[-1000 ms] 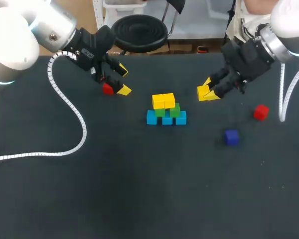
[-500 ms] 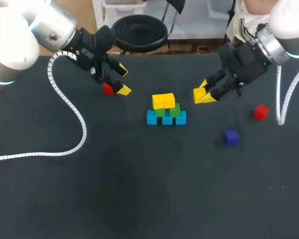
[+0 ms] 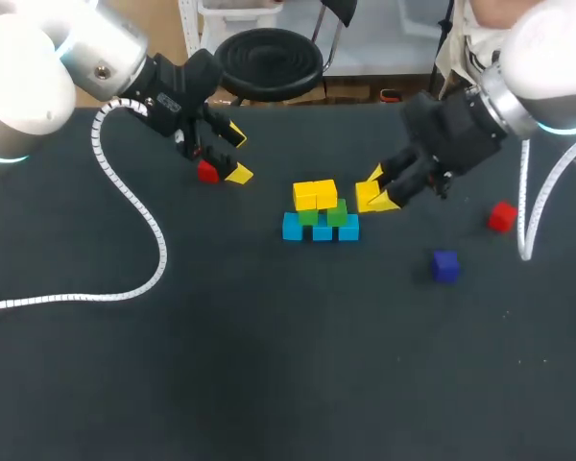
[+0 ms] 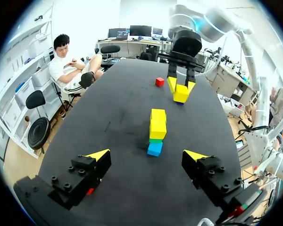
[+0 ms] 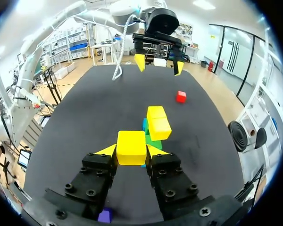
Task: Place the blue cubes, place green cubes on the blue cubes, place the yellow cubes on the green cubes, then place the red cubes on the yellow cubes, and place purple cube on the red cubes.
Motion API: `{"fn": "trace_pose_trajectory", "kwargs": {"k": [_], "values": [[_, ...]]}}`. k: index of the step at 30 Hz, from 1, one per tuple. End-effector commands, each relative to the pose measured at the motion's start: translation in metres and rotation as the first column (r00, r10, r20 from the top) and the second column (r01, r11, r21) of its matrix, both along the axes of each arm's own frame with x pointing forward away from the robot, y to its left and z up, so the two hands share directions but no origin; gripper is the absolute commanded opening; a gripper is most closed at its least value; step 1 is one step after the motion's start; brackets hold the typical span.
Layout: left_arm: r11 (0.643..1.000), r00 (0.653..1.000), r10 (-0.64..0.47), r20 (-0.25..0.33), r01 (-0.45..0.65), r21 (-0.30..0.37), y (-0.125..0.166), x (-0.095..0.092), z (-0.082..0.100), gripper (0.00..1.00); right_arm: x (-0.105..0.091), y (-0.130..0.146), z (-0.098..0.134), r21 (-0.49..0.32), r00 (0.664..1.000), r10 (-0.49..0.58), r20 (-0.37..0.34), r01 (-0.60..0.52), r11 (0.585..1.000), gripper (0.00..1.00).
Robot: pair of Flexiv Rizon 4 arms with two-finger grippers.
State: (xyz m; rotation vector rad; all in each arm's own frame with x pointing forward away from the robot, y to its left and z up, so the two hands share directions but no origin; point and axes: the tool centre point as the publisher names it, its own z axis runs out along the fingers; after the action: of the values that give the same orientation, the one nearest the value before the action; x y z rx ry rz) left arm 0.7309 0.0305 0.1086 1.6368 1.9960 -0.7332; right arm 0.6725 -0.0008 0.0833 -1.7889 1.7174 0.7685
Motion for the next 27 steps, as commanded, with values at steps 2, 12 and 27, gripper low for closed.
{"fn": "trace_pose_trajectory", "kwargs": {"k": [2,12,27], "values": [[1.0,1.0,0.001,0.001,-0.001,0.0,0.0,0.0,0.0,1.0,0.01,0.009,-0.012,0.007,1.0,0.015,-0.015,-0.015,1.0,0.0],[1.0,1.0,0.001,0.001,-0.001,0.0,0.0,0.0,0.0,1.0,0.009,0.019,-0.015,0.018,0.999,0.039,-0.025,-0.039,0.999,0.0],[1.0,1.0,0.001,0.001,-0.001,0.0,0.0,0.0,0.0,1.0,-0.002,0.01,-0.011,0.034,1.0,0.001,-0.015,-0.001,0.999,0.0]]}}
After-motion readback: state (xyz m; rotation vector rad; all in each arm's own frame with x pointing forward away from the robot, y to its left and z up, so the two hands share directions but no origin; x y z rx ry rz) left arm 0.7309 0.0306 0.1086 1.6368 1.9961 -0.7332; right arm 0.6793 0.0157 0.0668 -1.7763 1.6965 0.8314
